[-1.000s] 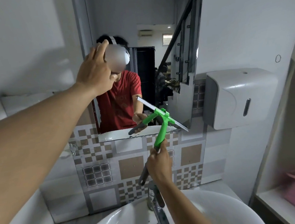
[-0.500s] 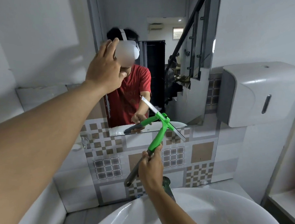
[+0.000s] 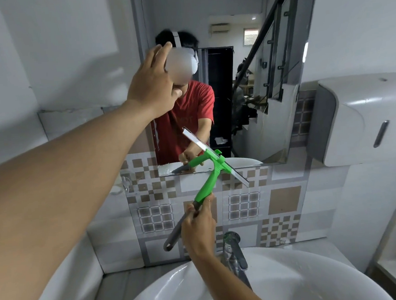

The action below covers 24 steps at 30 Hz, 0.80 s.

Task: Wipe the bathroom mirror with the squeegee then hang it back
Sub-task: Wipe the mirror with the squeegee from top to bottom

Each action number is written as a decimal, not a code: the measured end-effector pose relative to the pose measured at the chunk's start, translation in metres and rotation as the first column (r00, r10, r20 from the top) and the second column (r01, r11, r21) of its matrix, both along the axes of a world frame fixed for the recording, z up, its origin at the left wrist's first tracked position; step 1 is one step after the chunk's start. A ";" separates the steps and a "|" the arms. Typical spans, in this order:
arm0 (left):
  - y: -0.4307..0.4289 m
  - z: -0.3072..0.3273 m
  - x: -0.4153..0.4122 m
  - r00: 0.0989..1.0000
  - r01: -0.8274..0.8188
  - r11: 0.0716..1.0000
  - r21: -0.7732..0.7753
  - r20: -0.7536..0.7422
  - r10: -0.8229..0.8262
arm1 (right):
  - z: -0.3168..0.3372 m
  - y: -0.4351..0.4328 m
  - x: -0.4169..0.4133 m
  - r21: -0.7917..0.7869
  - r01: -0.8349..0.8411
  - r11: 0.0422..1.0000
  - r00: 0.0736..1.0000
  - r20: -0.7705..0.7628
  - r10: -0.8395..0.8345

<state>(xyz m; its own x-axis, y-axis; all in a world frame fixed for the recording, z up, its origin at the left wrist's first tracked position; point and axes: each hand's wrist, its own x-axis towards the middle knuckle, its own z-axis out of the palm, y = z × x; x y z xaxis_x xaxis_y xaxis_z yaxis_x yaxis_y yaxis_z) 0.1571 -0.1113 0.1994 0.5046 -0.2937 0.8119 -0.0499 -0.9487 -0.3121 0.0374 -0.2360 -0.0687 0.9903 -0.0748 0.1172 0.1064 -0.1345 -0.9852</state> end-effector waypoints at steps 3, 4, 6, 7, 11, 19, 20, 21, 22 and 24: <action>0.000 0.000 0.001 1.000 0.007 1.000 -0.011 -0.005 -0.007 | -0.005 -0.006 -0.004 -0.064 -0.004 0.998 1.000 0.030 0.006; 0.000 0.000 0.001 1.000 0.004 1.000 -0.011 -0.004 -0.004 | -0.007 -0.008 -0.004 -0.088 0.001 0.996 0.999 0.037 0.002; 0.000 0.000 0.001 1.000 0.001 1.000 -0.013 0.000 -0.001 | -0.011 -0.009 -0.003 -0.170 0.010 0.985 0.999 0.054 0.000; 0.000 0.000 0.001 1.000 0.003 1.000 -0.016 0.001 -0.003 | -0.012 -0.008 -0.003 -0.225 0.007 0.974 0.998 0.066 0.008; 0.000 -0.001 0.000 1.000 0.016 0.999 -0.031 -0.006 -0.016 | -0.019 -0.006 0.002 -0.354 0.035 0.934 0.995 0.099 0.000; -0.001 -0.001 -0.001 1.000 0.002 1.000 -0.025 -0.006 -0.002 | -0.022 -0.016 0.007 -0.426 0.060 0.903 0.991 0.136 -0.001; -0.001 -0.001 -0.001 1.000 -0.002 1.000 -0.021 -0.003 0.002 | -0.022 -0.017 0.007 -0.430 0.065 0.901 0.990 0.137 -0.005; -0.001 0.000 -0.001 1.000 -0.004 1.000 -0.022 0.000 0.004 | -0.022 -0.018 0.007 -0.431 0.066 0.900 0.991 0.137 -0.007; -0.002 0.000 -0.002 1.000 -0.001 0.999 -0.033 -0.003 0.001 | -0.022 -0.018 0.008 -0.433 0.066 0.899 0.990 0.138 -0.006; -0.002 0.000 -0.003 1.000 0.016 0.998 -0.061 -0.015 -0.017 | -0.022 -0.018 0.007 -0.438 0.069 0.896 0.989 0.146 -0.005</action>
<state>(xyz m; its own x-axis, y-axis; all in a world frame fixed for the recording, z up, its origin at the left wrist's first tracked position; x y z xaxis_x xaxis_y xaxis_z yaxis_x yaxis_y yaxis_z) 0.1544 -0.1133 0.1993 0.5127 -0.2525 0.8206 -0.0705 -0.9649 -0.2529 0.0447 -0.2536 -0.0907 0.9595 -0.0205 0.2810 0.2223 -0.5580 -0.7995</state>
